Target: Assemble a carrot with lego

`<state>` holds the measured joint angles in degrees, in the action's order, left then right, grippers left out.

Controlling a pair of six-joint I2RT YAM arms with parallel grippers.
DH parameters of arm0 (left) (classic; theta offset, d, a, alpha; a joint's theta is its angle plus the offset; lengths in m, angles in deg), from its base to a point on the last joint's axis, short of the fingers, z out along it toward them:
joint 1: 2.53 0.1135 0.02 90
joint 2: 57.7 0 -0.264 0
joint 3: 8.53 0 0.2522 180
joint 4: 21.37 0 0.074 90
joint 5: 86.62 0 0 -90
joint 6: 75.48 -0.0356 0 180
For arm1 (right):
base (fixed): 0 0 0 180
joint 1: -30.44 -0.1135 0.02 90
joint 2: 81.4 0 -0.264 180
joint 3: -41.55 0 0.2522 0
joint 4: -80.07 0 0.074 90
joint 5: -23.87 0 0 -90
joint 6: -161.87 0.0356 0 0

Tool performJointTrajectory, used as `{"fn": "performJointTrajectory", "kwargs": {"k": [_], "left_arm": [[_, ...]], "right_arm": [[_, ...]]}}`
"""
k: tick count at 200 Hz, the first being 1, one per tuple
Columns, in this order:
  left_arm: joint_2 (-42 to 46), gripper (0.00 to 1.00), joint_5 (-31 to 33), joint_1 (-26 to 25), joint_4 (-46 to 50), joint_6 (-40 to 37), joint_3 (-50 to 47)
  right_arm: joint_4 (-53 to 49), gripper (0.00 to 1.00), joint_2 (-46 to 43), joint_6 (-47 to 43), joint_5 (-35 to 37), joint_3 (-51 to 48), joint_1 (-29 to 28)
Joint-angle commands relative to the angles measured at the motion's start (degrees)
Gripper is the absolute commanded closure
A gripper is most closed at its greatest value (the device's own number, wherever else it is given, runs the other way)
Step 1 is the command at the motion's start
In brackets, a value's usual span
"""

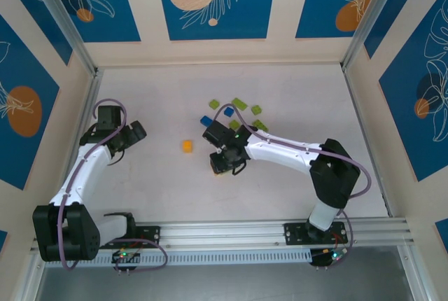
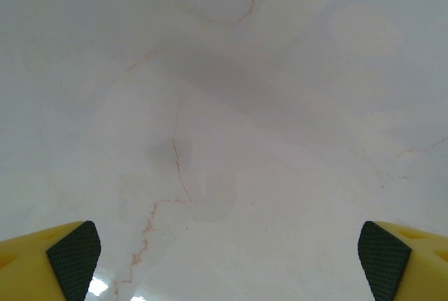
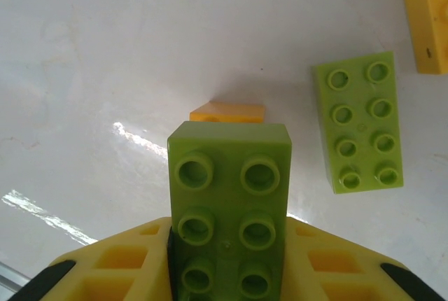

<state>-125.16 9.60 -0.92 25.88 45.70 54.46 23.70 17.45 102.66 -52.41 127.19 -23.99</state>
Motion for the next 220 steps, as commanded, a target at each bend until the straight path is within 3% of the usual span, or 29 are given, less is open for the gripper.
{"fn": "performJointTrajectory", "kwargs": {"k": [1,220], "left_arm": [[0.8,0.03,-0.2,0.9,0.6,0.2,0.2],[0.4,0.03,-0.7,0.9,0.1,0.2,-0.1]], "right_arm": [[0.2,0.66,1.3,-0.7,-1.5,1.0,-0.5],[-2.9,0.65,6.8,3.7,0.0,3.4,-0.8]]}}
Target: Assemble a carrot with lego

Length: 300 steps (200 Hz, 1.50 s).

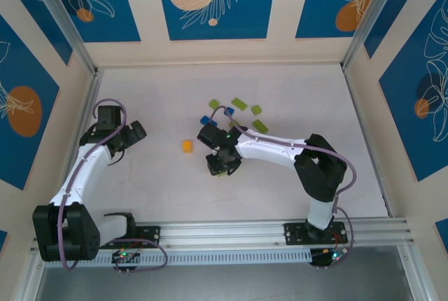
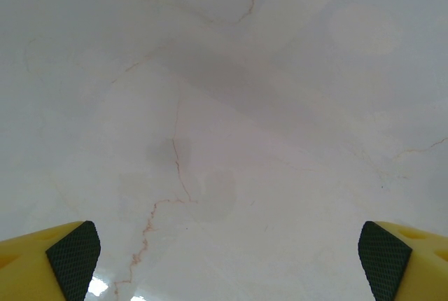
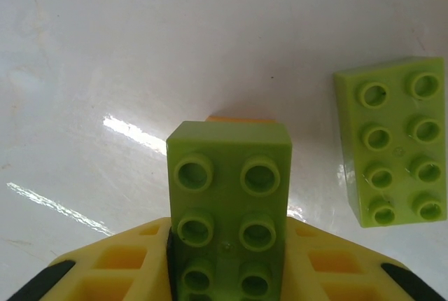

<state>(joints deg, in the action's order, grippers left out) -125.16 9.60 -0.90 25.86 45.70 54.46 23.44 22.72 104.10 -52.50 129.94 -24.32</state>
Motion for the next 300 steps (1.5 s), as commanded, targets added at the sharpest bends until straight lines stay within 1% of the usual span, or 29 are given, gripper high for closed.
{"fn": "performJointTrajectory", "kwargs": {"k": [1,108,169,234,245,258,281,300], "left_arm": [[0.4,0.03,-0.7,0.9,0.1,0.2,-0.1],[0.3,0.03,-1.0,0.9,-0.3,0.2,-0.1],[0.4,0.03,-1.0,0.9,-0.3,0.3,-0.4],[0.1,0.03,-1.0,0.9,-0.5,0.3,-0.5],[0.1,0.03,-0.9,0.9,-0.6,0.3,-0.5],[0.1,0.03,-1.0,0.9,-0.6,0.3,-0.5],[0.1,0.03,-1.1,0.9,-0.5,0.3,-0.4],[0.1,0.03,-0.9,0.9,-0.3,0.3,-0.3]], "right_arm": [[-2.6,0.65,1.6,2.2,0.1,0.7,-0.4],[-3.9,0.65,4.7,3.3,-0.7,3.2,-0.4],[-3.9,0.65,6.8,5.1,-1.7,2.2,-0.5],[-4.9,0.64,8.8,3.9,-1.8,2.4,-0.5],[-5.0,0.65,8.7,2.3,-1.8,2.9,-0.8],[-5.7,0.65,8.2,-1.6,-1.3,4.4,-1.5],[-7.8,0.64,6.0,-11.8,0.2,7.4,-2.7],[-8.5,0.63,3.4,-20.1,-1.4,9.3,-2.8]]}}
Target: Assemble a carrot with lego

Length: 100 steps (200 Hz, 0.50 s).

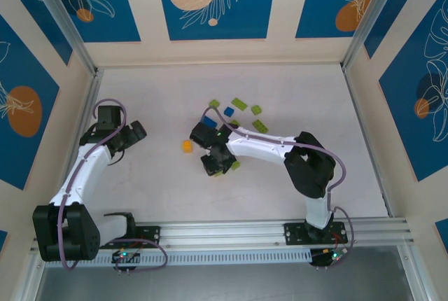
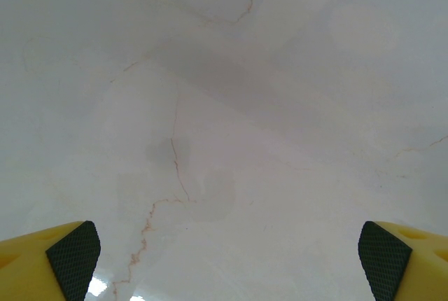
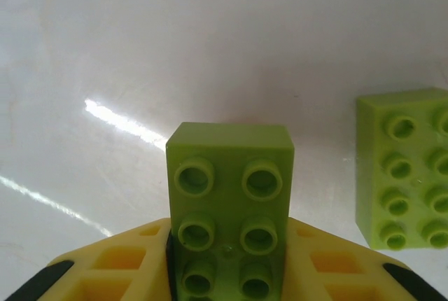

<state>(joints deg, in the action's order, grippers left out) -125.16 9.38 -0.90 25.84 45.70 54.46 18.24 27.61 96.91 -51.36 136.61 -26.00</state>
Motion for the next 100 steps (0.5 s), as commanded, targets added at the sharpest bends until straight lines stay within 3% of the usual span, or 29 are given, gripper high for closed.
{"fn": "performJointTrajectory", "kwargs": {"k": [1,38,100], "left_arm": [[0.2,0.03,-0.7,0.9,-0.3,0.2,-0.3],[0.4,0.03,-0.2,0.9,0.0,0.2,-0.3],[0.1,0.03,-0.5,0.9,-0.1,0.1,0.0]], "right_arm": [[-3.3,0.63,-1.6,-13.4,-2.6,2.7,-1.1],[-6.3,0.61,-3.7,-24.6,-6.9,6.8,-2.1],[-6.7,0.60,-1.9,-28.6,-10.8,6.9,-3.0]]}}
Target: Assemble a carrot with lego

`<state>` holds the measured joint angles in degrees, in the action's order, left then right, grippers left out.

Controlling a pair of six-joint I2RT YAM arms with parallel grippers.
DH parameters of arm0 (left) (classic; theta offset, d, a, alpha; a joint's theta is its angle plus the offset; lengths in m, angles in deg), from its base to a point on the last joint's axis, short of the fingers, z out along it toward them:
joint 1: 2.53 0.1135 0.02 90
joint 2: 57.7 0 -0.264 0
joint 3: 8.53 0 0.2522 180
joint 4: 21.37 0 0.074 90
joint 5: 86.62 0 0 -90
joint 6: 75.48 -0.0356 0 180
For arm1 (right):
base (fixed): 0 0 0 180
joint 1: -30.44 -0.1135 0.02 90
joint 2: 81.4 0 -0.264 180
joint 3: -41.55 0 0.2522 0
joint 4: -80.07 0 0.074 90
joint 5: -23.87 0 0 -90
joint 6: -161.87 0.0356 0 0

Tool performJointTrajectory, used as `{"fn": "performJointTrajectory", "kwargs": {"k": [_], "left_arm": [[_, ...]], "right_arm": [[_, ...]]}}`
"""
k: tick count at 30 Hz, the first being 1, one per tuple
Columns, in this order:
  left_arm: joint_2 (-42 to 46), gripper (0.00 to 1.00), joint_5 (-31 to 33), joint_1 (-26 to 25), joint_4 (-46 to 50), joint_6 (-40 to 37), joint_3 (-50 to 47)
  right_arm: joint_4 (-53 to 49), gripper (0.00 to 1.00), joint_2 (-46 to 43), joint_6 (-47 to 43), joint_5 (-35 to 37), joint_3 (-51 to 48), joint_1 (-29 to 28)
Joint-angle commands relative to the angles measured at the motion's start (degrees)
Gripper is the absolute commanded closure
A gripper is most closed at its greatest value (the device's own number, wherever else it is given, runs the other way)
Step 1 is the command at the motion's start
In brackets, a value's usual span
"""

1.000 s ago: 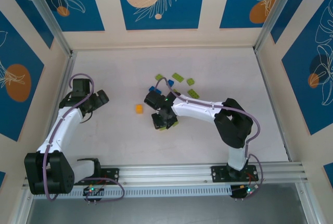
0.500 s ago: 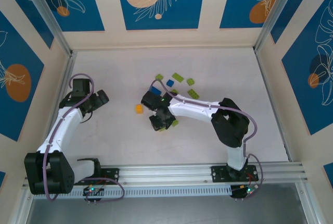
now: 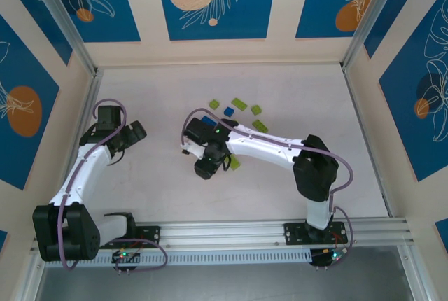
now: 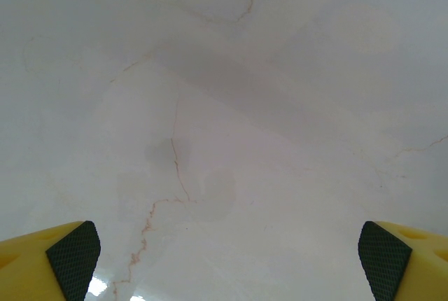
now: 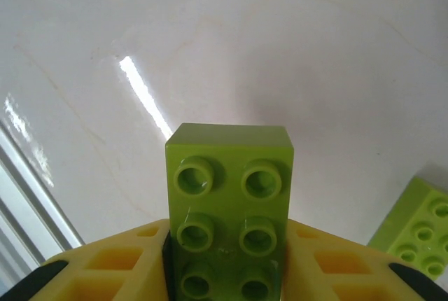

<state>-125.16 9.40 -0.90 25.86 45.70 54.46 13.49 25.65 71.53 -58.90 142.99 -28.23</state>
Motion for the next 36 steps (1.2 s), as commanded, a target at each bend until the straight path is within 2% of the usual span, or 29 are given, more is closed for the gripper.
{"fn": "performJointTrajectory", "kwargs": {"k": [1,19,24,31,36], "left_arm": [[0.1,0.03,-0.5,1.0,-0.1,0.1,0.0],[-0.3,0.03,-0.7,0.9,-0.5,0.0,0.0],[-0.6,0.03,-0.7,0.9,-0.7,0.0,-0.2],[-0.7,0.03,-0.7,0.9,-0.6,0.0,-0.1],[-0.3,0.03,-0.6,1.0,-0.3,0.0,0.2]], "right_arm": [[-1.9,0.60,0.2,-3.3,-3.3,0.5,-0.8],[-2.9,0.60,7.5,-3.0,-0.9,0.5,-1.9],[-2.0,0.57,7.4,-2.3,-1.1,-0.8,-2.1],[-0.9,0.47,6.0,-1.5,-1.1,-2.2,-2.2],[-1.0,0.34,3.6,-2.5,-1.9,-2.6,-1.9]]}}
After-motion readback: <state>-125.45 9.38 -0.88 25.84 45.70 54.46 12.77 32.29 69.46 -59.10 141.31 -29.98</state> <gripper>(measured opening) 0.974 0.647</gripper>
